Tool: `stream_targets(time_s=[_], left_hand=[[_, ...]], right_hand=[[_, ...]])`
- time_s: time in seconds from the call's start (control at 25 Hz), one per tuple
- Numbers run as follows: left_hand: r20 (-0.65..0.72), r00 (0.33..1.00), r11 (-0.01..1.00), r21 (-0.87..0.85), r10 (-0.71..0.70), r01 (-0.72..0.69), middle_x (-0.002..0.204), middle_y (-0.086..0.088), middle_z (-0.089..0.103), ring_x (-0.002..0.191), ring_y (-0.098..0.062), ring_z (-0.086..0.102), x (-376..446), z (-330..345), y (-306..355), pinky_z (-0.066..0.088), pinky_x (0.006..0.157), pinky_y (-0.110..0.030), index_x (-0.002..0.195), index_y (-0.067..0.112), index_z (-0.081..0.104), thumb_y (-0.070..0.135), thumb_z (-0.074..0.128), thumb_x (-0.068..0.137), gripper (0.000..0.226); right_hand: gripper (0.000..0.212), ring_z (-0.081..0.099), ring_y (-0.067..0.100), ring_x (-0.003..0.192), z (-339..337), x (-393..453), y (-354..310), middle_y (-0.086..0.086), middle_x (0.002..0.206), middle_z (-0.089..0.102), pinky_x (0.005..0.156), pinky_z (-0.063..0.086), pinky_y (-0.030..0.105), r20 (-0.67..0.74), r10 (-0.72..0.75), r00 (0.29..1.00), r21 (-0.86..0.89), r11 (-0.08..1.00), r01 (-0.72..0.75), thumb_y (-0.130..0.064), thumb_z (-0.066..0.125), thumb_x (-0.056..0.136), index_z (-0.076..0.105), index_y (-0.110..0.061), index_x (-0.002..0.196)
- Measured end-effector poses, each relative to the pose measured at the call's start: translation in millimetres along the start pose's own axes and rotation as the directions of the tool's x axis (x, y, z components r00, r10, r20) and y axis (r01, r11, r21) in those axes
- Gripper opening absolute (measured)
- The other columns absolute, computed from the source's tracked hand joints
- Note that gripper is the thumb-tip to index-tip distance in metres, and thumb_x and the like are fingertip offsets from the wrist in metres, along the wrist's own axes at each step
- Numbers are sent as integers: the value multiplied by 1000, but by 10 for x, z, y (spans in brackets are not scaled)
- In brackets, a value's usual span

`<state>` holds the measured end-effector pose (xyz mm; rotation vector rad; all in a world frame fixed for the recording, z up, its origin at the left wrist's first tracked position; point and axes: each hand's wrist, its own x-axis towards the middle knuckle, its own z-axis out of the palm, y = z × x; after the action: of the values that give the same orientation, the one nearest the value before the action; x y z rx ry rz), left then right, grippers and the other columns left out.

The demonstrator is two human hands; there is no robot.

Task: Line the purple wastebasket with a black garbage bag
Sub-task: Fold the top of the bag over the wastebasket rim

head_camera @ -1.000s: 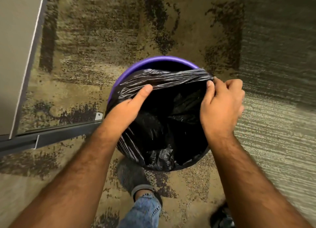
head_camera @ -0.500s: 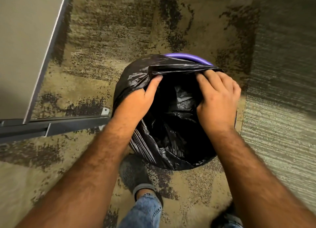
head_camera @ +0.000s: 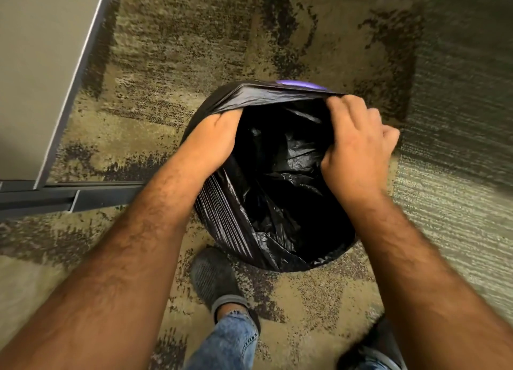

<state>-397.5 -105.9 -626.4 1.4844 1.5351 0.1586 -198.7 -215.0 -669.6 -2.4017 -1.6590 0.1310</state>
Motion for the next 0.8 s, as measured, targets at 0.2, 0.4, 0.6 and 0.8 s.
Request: stream_targets(time_s=[0.2, 0.4, 0.6, 0.8], left_hand=[[108, 989, 992, 82, -101, 92, 104, 16, 76, 108, -11, 67, 108, -14, 163, 44, 92, -28, 104, 36, 79, 55, 51, 98, 34], [109, 976, 981, -21, -191, 194, 155, 1, 55, 142, -22, 51, 153, -123, 253, 32, 122, -45, 147, 26, 57, 84, 39, 88, 85], [-65, 984, 985, 46, -166, 169, 118, -12, 64, 125, -28, 59, 205, 102, 326, 34, 92, -29, 134, 4, 65, 65, 21, 106, 80], [-76, 989, 979, 150, -125, 135, 90, -5, 62, 95, -25, 55, 299, 214, 362, 34, 81, -30, 101, 10, 67, 63, 22, 107, 70]], right_hand=[[65, 59, 30, 120, -176, 360, 129, -2, 123, 57, 95, 44, 51, 179, -48, 983, 233, 972, 5, -8, 64, 77, 56, -26, 139], [53, 56, 29, 119, -103, 515, 191, -1, 121, 56, 103, 48, 43, 124, -98, 987, 380, 924, 44, -31, 71, 77, 66, -22, 129], [31, 63, 21, 108, -54, 512, 172, 4, 115, 69, 95, 45, 29, 17, -80, 997, 491, 869, 62, -37, 66, 99, 75, -14, 117], [26, 65, 27, 99, 71, 677, 173, 0, 93, 62, 85, 41, 29, 66, -37, 997, 433, 901, 5, -28, 59, 101, 80, -12, 102]])
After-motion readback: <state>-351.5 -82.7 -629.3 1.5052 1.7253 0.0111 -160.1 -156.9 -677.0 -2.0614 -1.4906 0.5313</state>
